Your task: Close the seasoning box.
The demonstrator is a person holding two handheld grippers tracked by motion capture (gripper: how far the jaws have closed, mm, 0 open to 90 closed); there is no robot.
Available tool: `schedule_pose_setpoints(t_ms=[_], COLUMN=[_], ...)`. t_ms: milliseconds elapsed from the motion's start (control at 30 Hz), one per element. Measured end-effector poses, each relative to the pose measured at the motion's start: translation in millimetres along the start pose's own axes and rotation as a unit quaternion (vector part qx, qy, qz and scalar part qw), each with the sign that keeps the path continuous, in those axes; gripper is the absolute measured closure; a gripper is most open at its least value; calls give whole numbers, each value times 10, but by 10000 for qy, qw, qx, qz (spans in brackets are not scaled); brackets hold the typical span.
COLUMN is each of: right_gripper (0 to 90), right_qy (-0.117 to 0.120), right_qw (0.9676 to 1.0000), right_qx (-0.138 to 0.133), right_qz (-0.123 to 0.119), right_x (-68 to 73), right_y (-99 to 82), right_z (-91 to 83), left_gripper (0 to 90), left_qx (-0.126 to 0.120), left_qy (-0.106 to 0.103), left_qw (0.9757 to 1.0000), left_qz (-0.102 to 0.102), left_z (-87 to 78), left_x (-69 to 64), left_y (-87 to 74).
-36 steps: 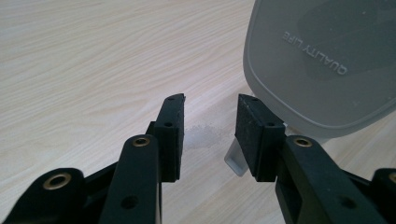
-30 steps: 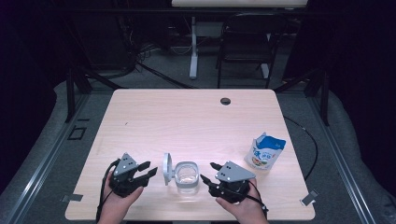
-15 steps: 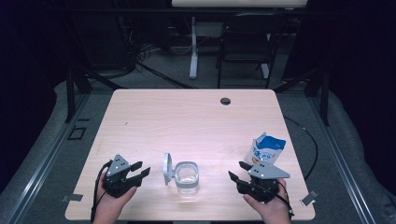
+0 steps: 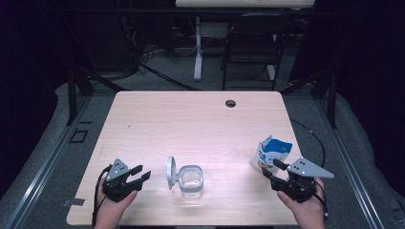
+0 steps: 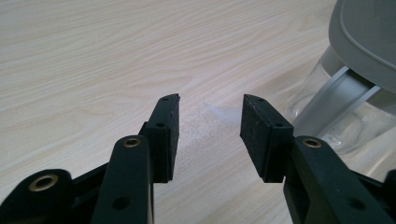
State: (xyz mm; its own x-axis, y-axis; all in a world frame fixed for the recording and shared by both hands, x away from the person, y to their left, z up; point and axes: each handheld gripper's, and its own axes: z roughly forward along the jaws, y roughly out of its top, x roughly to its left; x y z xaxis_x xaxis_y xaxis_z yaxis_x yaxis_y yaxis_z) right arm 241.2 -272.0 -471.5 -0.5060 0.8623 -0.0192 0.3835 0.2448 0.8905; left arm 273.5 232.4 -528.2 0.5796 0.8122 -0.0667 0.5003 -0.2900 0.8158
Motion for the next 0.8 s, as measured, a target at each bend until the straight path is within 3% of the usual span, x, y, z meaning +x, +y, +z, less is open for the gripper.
schedule_pose_setpoints(t_ms=[167,233,500,800], right_gripper=[543,560,579,589], right_qy=[-70,-32,-246,-446], right_qw=[9999,9999,9997,9989], right_qx=[-66,-4,11,-79], right_qz=[59,97,46,149], right_x=[-129,-170,-235,-350], right_y=[70,92,129,145], right_z=[-84,-92,-112,-166], left_gripper=[575,575,576,577], left_qx=[-56,-57,-15,-49], left_qy=[-22,-43,-30,51], left_qw=[9999,10000,10000,9999], left_qz=[-118,-66,45,-77], left_z=[9,14,14,-46], left_x=[3,3,-20,35], left_y=[-40,-56,-40,-36])
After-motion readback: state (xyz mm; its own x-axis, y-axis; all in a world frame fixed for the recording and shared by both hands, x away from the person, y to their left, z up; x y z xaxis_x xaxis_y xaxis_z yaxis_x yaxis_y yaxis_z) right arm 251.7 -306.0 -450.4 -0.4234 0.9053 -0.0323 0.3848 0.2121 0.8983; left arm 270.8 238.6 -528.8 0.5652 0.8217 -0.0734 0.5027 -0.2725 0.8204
